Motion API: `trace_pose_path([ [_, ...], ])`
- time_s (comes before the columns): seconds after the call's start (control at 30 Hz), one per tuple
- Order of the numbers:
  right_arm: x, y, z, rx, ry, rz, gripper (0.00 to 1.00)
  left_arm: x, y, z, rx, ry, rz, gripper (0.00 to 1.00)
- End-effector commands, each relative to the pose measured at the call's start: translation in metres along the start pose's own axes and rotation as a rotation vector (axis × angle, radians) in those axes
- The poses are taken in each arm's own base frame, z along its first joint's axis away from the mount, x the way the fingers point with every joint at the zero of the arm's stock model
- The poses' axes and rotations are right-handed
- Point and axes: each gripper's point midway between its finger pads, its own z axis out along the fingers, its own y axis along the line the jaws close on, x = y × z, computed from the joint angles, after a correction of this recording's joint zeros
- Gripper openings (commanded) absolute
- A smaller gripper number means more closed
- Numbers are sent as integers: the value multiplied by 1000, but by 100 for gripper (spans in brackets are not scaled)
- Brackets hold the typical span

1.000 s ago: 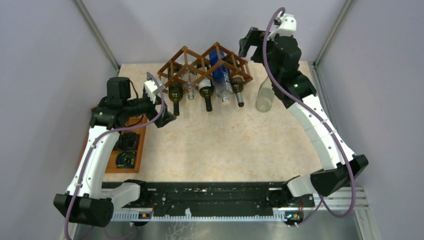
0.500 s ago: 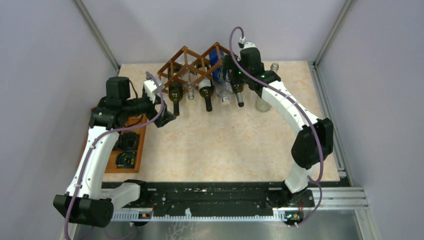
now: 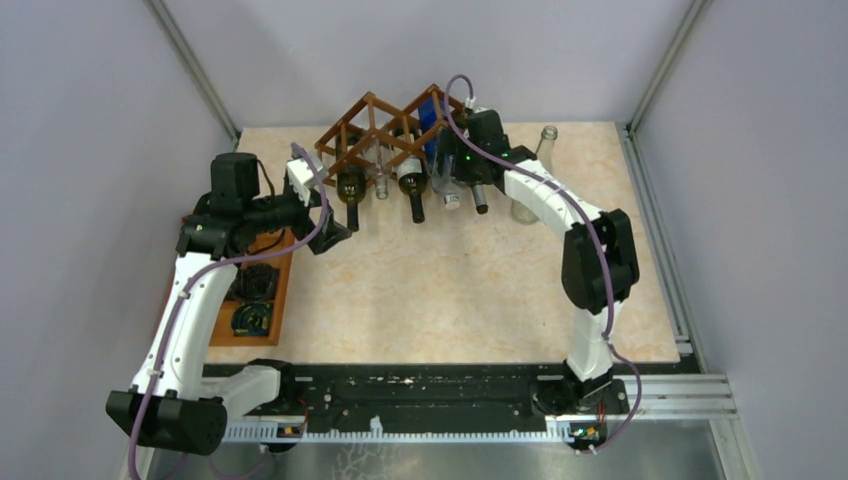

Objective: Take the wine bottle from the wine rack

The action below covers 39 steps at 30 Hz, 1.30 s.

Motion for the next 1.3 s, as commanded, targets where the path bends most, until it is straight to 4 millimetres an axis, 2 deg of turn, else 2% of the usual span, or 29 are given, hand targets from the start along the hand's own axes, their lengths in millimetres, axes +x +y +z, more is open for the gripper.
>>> trace_pose_path([
  [0.0,-17,4,7,-51,-55,35,98,-8,-1,-5,-7,-20,35,99],
  [0.2,-8,-1,24,-69,-22,67,98,-7,-1,-3,-2,-21,34,99],
  [0.5,-1,-1,38,-116,12,134,98,-5,0,-2,-5,-20,41,99],
  [0.83,3,2,53,-156,20,183,88,-4,-1,-1,-1,-23,38,99],
  [1.0,0,1,50,-183,3,212,70,-3,-2,-4,-6,-23,48,99],
  [1.17,-11,3,29,-208,-58,221,40,-3,-5,-5,2,-29,65,99],
  [1.27,-16,6,16,-222,-78,217,33,-4,-7,-6,7,-33,67,99],
])
